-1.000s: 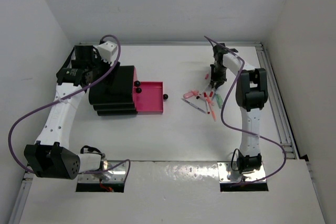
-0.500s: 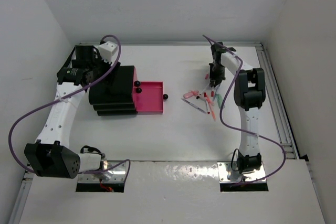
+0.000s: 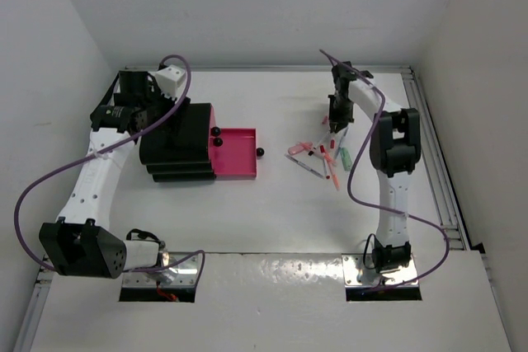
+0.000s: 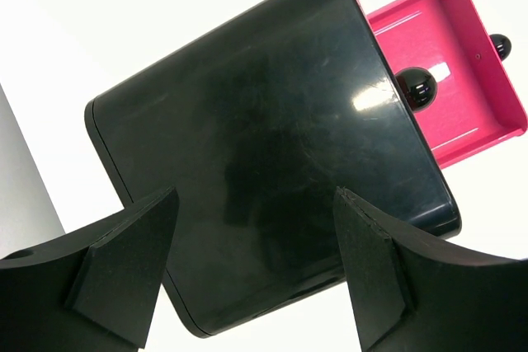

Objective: Sort the stationery into containers
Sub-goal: Pick up the pen from the center of the board, then place the pen in the drawer, then pick up the pen from the center of the board, then place the pen in the drawer.

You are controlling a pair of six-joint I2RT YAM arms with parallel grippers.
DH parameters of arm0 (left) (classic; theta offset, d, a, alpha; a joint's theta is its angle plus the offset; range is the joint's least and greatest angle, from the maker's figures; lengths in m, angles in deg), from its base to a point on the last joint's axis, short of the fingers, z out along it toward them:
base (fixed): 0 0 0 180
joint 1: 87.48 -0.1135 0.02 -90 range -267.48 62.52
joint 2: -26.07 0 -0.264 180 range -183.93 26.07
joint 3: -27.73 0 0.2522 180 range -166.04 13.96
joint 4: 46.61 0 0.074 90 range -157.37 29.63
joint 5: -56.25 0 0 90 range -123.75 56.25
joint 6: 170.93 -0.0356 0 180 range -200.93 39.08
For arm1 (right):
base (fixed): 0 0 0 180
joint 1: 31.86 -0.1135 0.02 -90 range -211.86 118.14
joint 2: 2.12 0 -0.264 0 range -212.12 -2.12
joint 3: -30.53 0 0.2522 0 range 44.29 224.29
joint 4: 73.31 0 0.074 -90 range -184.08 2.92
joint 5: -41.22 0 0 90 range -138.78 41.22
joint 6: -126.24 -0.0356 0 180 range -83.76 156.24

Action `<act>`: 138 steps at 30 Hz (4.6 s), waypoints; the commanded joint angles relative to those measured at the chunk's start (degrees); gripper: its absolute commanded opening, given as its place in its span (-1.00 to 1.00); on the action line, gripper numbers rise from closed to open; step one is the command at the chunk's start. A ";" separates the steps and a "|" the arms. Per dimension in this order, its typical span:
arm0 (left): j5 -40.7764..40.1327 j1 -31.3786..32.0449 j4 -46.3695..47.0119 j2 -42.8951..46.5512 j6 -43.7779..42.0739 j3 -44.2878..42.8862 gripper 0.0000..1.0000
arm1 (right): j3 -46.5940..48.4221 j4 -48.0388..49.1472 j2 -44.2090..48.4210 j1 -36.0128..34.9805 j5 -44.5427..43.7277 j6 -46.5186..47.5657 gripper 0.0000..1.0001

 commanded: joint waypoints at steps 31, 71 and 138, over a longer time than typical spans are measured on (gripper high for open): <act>2.96 -2.04 2.82 3.45 3.91 2.58 0.65 | 4.95 17.43 2.26 -30.44 15.64 -25.19 -1.00; 0.33 -3.44 2.64 3.71 2.59 3.10 0.65 | 10.83 17.25 -3.36 -1.88 -15.65 -6.12 -0.20; 2.70 -4.06 3.87 8.02 3.47 6.97 0.65 | 5.20 15.06 2.00 -33.87 3.16 -22.11 -1.00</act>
